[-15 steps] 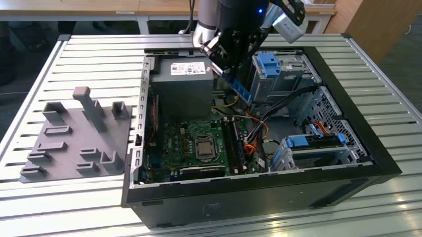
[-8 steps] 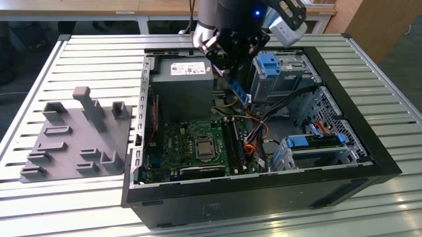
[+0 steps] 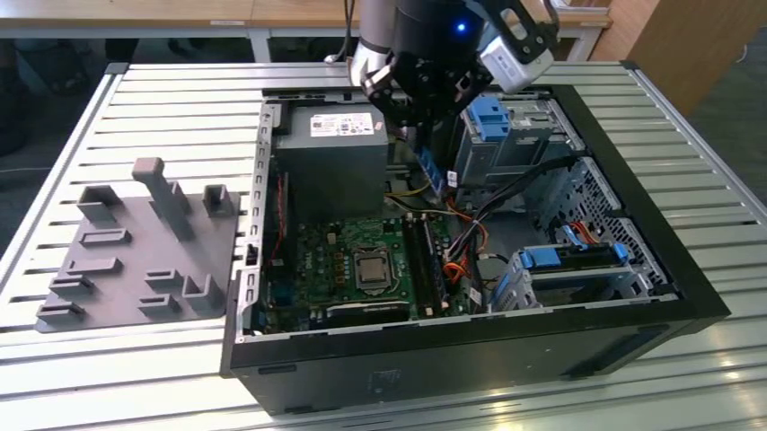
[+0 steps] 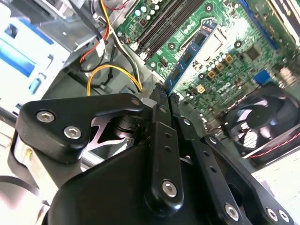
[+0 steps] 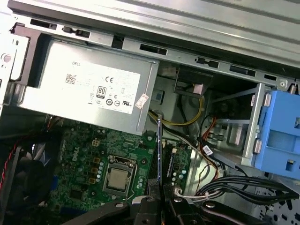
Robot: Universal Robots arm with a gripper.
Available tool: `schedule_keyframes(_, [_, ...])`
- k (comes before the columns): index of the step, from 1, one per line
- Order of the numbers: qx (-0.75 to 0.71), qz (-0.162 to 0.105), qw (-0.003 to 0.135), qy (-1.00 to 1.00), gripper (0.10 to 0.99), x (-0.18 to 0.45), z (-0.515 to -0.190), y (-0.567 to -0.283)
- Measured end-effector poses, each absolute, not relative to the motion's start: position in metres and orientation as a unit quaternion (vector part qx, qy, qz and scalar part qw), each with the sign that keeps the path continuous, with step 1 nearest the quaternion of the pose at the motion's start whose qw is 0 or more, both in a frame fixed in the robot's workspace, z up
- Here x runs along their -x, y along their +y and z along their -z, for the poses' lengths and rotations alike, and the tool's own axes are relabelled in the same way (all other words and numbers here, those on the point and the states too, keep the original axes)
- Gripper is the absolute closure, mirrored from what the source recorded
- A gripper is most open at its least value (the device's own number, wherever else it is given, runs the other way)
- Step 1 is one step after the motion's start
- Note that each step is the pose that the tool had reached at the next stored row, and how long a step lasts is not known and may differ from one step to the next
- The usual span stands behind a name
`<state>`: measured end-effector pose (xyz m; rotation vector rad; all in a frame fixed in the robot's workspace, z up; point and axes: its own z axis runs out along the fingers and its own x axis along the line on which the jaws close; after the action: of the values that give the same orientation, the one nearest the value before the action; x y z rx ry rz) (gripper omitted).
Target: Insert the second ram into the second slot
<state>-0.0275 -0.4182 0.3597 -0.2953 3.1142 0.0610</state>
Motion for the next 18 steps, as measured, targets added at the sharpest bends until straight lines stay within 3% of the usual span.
schedule_keyframes(18, [0.065,-0.019,0.007,0.998,0.949,0.0275,-0.3548,-0.4183])
